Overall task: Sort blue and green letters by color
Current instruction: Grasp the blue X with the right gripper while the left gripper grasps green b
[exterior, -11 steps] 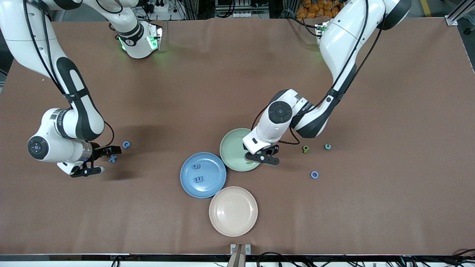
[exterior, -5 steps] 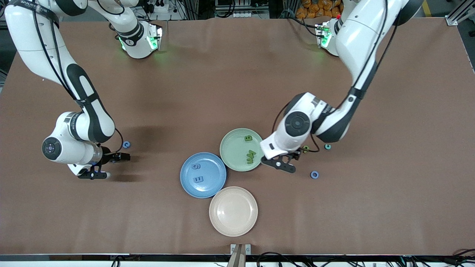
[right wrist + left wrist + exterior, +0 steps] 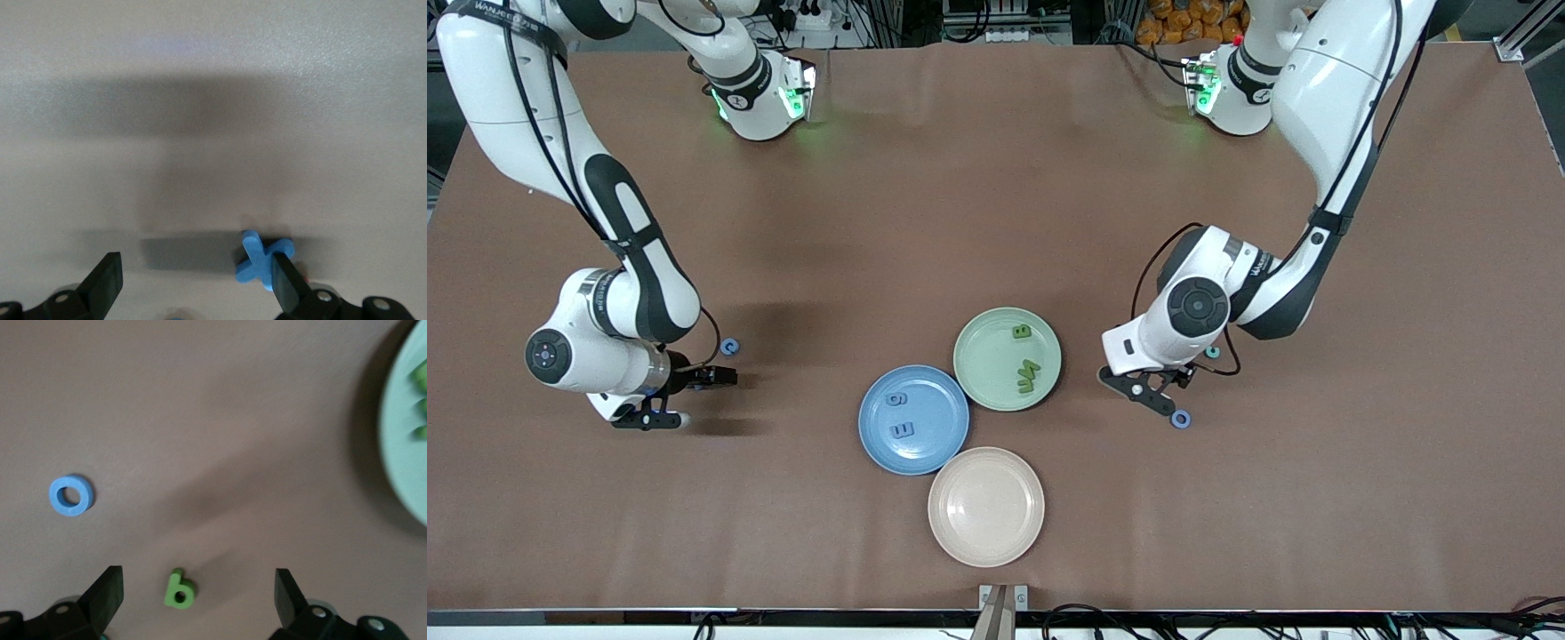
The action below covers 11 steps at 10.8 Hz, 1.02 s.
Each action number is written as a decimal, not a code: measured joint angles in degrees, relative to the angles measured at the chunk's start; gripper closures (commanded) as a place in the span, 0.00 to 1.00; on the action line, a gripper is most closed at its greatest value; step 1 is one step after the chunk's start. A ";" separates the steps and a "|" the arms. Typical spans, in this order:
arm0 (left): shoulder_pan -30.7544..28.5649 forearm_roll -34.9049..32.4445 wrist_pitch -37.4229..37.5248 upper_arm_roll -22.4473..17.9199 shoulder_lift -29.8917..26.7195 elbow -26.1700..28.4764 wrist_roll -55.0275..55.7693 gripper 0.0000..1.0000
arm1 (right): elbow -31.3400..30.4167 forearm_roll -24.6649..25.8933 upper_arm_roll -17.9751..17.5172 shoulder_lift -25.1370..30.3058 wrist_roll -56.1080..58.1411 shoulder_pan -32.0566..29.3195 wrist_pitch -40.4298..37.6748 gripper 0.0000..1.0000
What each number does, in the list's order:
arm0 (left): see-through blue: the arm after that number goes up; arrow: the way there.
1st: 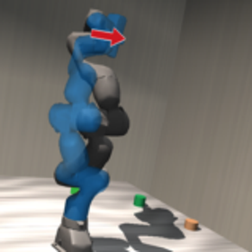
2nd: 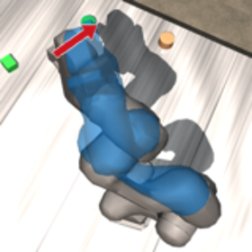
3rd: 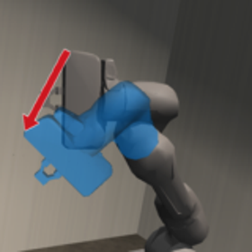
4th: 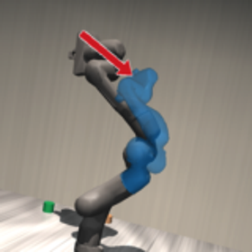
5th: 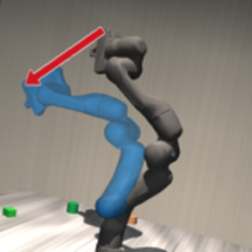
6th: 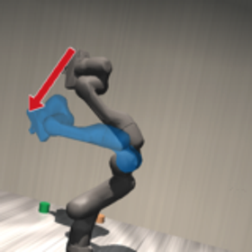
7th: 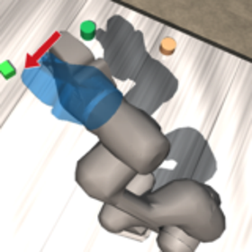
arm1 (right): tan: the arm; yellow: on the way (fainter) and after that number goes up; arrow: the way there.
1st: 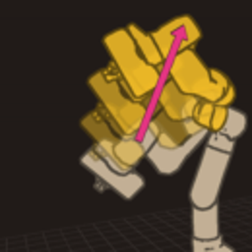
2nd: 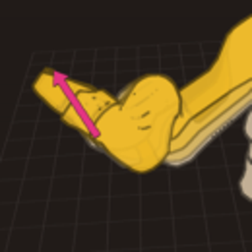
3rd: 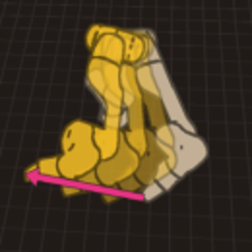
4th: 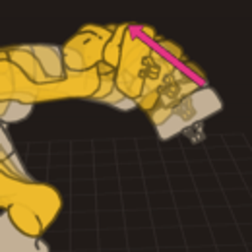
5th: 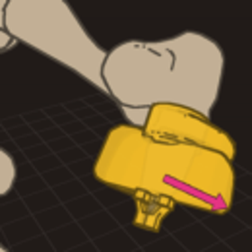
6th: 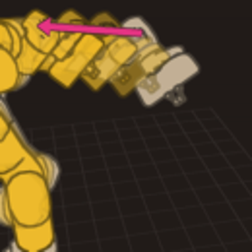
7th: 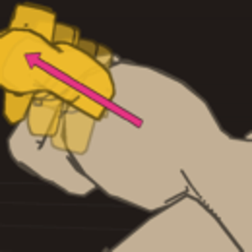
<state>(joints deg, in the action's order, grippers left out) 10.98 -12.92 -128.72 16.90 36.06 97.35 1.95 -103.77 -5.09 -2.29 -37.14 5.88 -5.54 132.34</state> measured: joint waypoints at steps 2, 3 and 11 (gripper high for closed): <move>-3.36 -2.09 -7.08 0.03 -1.98 8.01 -2.06 0.00 | 0.01 -0.11 -0.11 0.00 -1.11 0.36 0.01 0.00; -4.79 -2.31 -9.48 0.03 -2.69 10.86 -3.40 0.02 | 0.02 -0.15 -0.21 0.00 -2.38 0.96 0.01 0.00; -6.17 -2.50 -15.97 0.52 -3.47 17.07 -4.69 0.30 | 1.30 -0.27 -0.08 1.64 -5.53 2.11 -2.91 0.00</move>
<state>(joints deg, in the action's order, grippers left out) 4.82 -15.42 -144.69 17.42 32.59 114.42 -2.73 -102.47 -5.36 -2.37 -35.50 0.35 -3.43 129.43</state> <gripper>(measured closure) 0.106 0.000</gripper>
